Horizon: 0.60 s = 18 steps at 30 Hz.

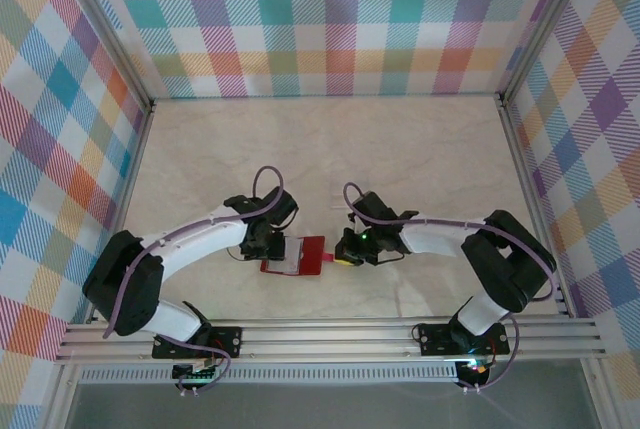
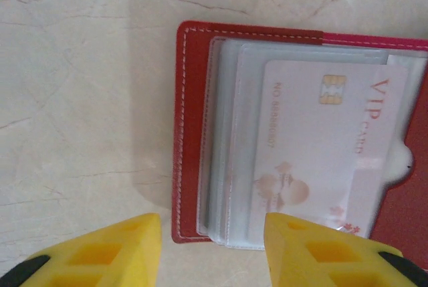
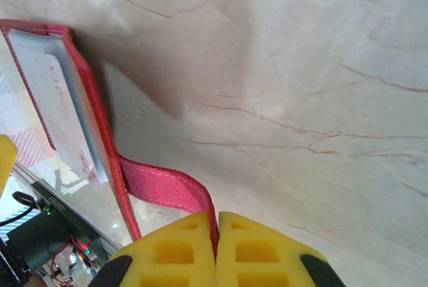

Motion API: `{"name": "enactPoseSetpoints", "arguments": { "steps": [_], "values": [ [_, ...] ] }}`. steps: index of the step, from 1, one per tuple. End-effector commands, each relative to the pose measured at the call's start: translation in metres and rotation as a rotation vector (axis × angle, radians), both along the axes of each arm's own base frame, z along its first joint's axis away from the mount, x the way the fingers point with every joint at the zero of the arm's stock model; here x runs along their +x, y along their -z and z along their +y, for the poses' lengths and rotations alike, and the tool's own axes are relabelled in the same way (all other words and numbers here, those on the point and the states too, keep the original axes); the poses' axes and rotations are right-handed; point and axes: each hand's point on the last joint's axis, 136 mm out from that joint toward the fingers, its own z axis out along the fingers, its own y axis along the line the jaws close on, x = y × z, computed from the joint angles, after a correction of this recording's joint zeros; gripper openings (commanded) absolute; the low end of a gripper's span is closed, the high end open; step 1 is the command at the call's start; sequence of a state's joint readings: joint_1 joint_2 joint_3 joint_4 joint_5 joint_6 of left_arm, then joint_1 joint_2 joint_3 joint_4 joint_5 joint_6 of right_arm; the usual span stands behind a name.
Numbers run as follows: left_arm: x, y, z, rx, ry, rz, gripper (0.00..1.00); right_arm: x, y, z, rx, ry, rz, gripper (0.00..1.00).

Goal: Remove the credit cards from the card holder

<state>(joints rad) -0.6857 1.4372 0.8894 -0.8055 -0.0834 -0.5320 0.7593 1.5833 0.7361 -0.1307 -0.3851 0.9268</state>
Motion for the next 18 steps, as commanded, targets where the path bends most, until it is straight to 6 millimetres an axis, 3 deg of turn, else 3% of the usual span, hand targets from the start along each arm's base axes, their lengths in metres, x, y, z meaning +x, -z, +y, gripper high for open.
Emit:
{"name": "enactPoseSetpoints", "arguments": {
  "steps": [1, 9, 13, 18],
  "values": [
    [0.001, -0.005, 0.001, -0.040, 0.002, -0.013, 0.44, -0.002, -0.010, 0.002, -0.012, -0.030, -0.014, 0.07],
    [0.006, -0.007, 0.001, -0.111, -0.030, -0.031, 0.45, 0.005, -0.043, 0.017, 0.028, -0.077, -0.074, 0.07],
    [0.009, -0.008, 0.003, -0.151, -0.059, -0.039, 0.45, 0.006, -0.064, 0.034, 0.073, -0.126, -0.106, 0.07],
    [0.012, -0.010, 0.010, -0.207, -0.107, -0.054, 0.46, 0.002, -0.075, 0.057, 0.104, -0.184, -0.115, 0.06]
  ]
}}
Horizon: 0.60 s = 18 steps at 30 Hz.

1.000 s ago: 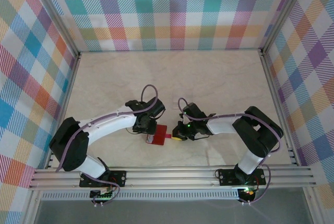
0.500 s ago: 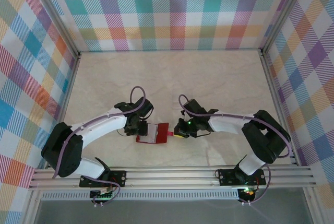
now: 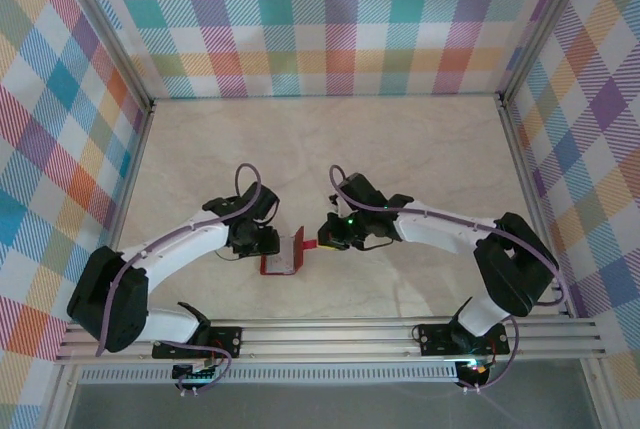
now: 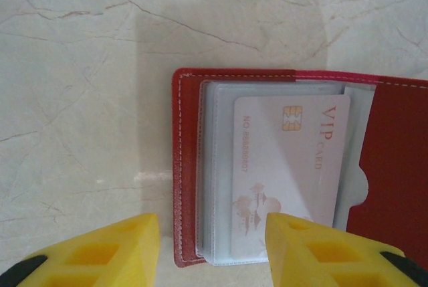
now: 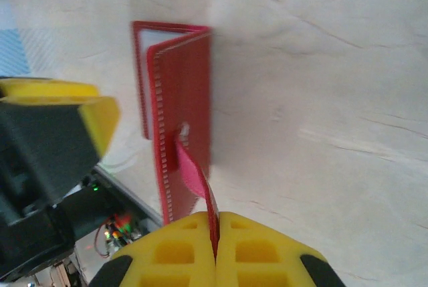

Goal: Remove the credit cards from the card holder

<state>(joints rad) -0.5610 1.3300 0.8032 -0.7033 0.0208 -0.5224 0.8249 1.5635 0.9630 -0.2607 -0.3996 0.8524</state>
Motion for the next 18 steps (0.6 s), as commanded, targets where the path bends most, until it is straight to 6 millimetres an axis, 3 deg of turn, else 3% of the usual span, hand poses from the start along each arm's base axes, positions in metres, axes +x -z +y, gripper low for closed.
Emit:
{"name": "enactPoseSetpoints", "arguments": {
  "steps": [1, 5, 8, 14, 18],
  "values": [
    [0.001, -0.006, 0.002, -0.061, -0.020, -0.020, 0.46, -0.008, -0.007, 0.015, 0.016, -0.068, 0.000, 0.06],
    [0.000, -0.011, 0.011, -0.080, -0.055, -0.035, 0.46, -0.006, -0.017, 0.028, 0.033, -0.084, -0.033, 0.06],
    [-0.006, -0.012, 0.017, -0.082, -0.069, -0.031, 0.46, -0.004, -0.020, 0.026, 0.023, -0.062, -0.060, 0.05],
    [-0.022, -0.011, 0.022, -0.103, -0.088, -0.013, 0.46, -0.005, -0.014, -0.002, -0.063, -0.002, -0.098, 0.04],
    [-0.022, -0.021, 0.017, -0.150, -0.090, -0.041, 0.47, -0.008, -0.013, -0.018, -0.101, 0.016, -0.127, 0.04]
  ]
}}
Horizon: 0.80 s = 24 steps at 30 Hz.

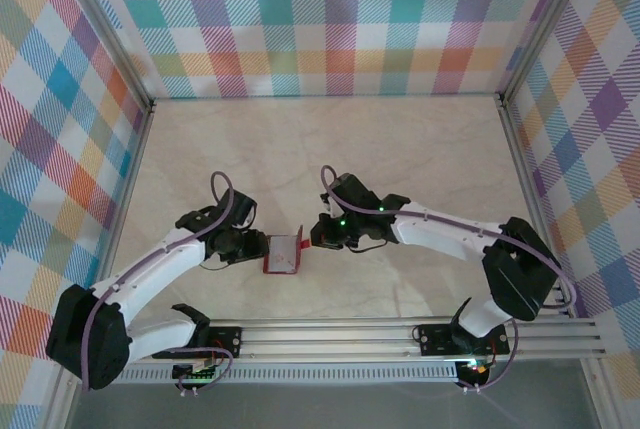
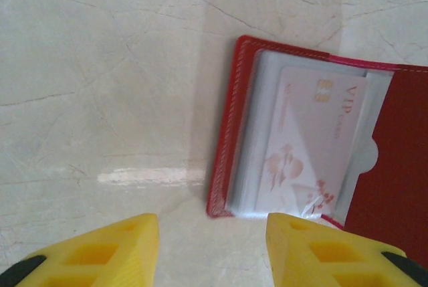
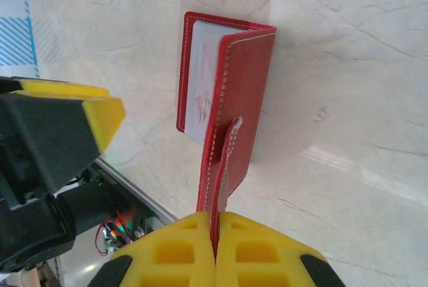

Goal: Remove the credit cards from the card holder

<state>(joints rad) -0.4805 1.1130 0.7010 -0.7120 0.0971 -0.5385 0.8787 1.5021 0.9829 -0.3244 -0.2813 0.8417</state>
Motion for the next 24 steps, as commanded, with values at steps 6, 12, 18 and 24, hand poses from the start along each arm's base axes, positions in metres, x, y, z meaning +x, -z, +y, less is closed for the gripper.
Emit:
{"name": "enactPoseSetpoints", "arguments": {
  "steps": [6, 12, 18, 24],
  "values": [
    [0.003, -0.015, 0.001, -0.020, -0.016, -0.036, 0.48, -0.007, -0.001, -0.028, -0.070, 0.014, -0.068, 0.04],
    [0.007, -0.022, -0.004, -0.043, 0.001, -0.057, 0.49, -0.002, -0.002, -0.026, -0.067, 0.009, -0.094, 0.05],
    [0.009, -0.029, -0.007, -0.051, 0.018, -0.069, 0.50, 0.003, 0.005, -0.010, -0.048, -0.021, -0.075, 0.04],
    [0.011, -0.032, -0.005, -0.035, 0.013, -0.068, 0.52, 0.006, 0.004, 0.003, -0.018, -0.045, -0.068, 0.04]
  ]
}}
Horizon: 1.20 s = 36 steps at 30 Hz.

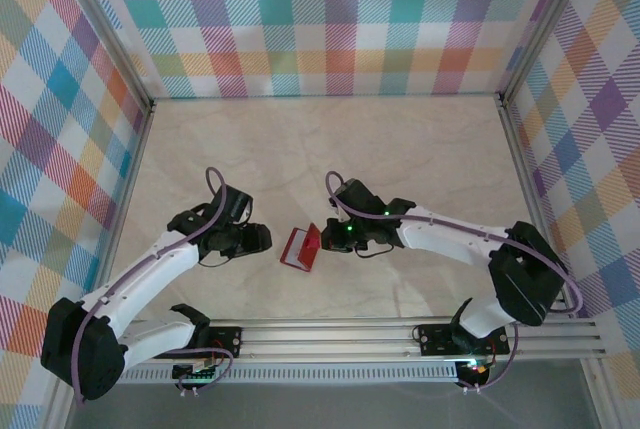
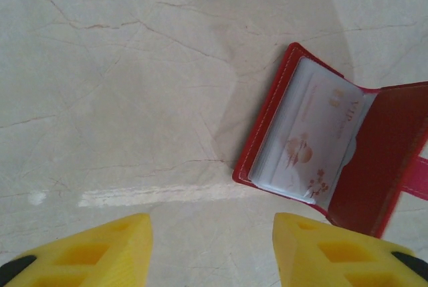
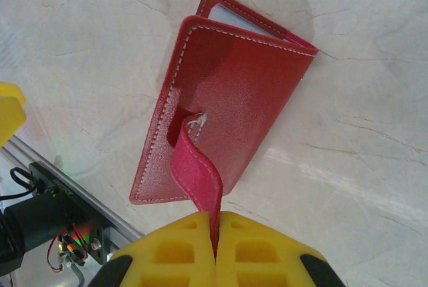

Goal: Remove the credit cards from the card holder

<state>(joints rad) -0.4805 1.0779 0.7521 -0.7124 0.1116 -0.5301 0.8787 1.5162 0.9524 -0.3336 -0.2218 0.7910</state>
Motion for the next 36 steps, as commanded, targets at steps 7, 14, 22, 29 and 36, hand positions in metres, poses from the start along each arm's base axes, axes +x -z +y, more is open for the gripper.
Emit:
{"name": "enactPoseSetpoints", "arguments": {
  "steps": [7, 14, 22, 29, 36],
  "values": [
    [0.010, -0.008, 0.003, 0.030, -0.018, -0.008, 0.53, 0.001, -0.010, 0.017, 0.060, -0.062, -0.019, 0.04],
    [0.030, -0.007, -0.018, -0.055, -0.039, -0.004, 0.52, 0.001, -0.011, 0.026, 0.093, -0.078, -0.010, 0.04],
    [0.041, 0.009, -0.035, -0.088, -0.032, 0.070, 0.50, 0.000, -0.007, 0.018, 0.070, -0.052, 0.002, 0.04],
    [0.036, 0.019, -0.042, -0.111, -0.012, 0.114, 0.46, -0.005, -0.003, -0.003, -0.030, -0.035, 0.003, 0.03],
    [0.041, 0.017, -0.057, -0.168, 0.037, 0.108, 0.39, -0.005, 0.003, -0.050, -0.198, 0.024, -0.063, 0.04]
  ]
}}
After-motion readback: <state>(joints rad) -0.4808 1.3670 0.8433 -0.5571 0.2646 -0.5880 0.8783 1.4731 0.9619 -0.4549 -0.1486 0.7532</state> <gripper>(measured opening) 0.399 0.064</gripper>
